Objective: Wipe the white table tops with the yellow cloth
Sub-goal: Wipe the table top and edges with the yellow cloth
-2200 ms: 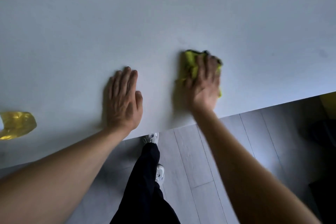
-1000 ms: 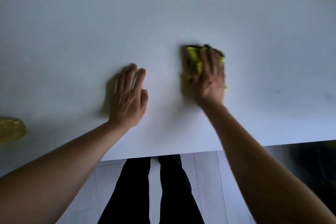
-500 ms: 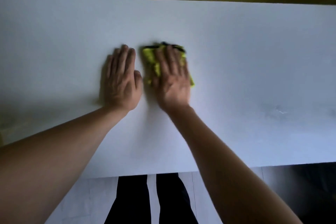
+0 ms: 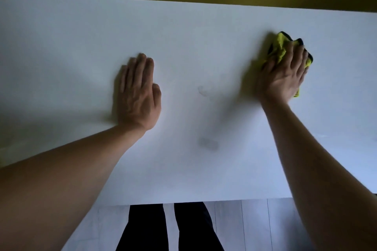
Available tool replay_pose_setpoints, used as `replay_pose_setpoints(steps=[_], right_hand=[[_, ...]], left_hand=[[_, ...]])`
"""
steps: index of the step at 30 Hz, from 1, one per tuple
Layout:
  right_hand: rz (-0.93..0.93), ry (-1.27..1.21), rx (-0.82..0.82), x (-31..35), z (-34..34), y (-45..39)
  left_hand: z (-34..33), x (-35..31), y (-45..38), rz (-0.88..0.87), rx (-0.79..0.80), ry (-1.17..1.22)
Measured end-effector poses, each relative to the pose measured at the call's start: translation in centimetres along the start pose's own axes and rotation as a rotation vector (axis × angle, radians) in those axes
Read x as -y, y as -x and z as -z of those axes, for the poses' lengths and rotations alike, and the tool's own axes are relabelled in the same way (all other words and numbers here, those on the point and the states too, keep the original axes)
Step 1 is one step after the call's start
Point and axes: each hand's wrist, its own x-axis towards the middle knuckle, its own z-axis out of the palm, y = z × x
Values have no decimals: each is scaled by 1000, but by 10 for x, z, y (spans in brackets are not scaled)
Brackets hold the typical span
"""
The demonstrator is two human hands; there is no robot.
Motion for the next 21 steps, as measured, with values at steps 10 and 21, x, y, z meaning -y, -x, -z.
replay_pose_setpoints(steps=[10, 21], right_hand=[[787, -150, 201, 162, -40, 104], [-55, 13, -5, 20, -14, -48]], left_hand=[[2, 4, 0, -9, -30, 23], [0, -1, -1, 6, -40, 20]])
